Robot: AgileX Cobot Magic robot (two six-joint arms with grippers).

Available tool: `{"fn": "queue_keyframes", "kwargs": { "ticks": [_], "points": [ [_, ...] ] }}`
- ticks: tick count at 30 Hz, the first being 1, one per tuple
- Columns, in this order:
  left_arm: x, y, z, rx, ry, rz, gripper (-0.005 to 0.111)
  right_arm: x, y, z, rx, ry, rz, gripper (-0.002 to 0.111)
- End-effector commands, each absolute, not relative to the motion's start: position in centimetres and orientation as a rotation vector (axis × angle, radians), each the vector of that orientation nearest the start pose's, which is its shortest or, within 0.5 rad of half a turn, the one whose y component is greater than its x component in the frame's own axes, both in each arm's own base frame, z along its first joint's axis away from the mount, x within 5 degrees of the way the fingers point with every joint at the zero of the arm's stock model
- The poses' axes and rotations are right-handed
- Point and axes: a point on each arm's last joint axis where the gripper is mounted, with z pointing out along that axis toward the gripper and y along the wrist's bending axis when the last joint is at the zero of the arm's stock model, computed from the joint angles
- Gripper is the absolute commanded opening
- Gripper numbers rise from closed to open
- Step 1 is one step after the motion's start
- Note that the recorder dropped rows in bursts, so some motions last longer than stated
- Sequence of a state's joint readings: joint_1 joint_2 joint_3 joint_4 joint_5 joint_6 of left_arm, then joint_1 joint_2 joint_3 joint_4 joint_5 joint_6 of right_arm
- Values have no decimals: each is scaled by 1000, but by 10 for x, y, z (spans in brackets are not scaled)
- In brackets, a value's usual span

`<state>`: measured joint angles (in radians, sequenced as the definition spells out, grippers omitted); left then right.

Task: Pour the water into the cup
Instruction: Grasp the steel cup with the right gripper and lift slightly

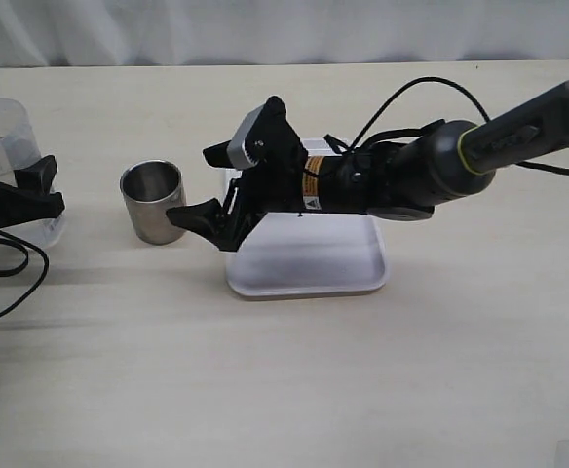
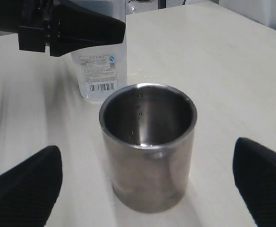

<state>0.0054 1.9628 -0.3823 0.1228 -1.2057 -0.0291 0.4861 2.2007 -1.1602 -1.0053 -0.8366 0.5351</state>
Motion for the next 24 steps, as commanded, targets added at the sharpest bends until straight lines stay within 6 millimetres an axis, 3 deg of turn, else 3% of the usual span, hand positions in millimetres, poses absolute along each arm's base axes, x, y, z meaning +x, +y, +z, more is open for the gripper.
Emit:
{"fn": "queue_keyframes", "kwargs": {
  "ticks": [1, 9, 24],
  "points": [
    [273, -11, 96, 98, 1841, -105, 0, 355, 261, 104, -1127, 1615, 805, 91],
    [273, -11, 96, 98, 1841, -105, 0, 367, 269, 89, -1119, 1621, 801, 91],
    [273, -12, 96, 107, 1841, -110, 0, 367, 298, 65, -1114, 1608, 855, 91]
  ]
}}
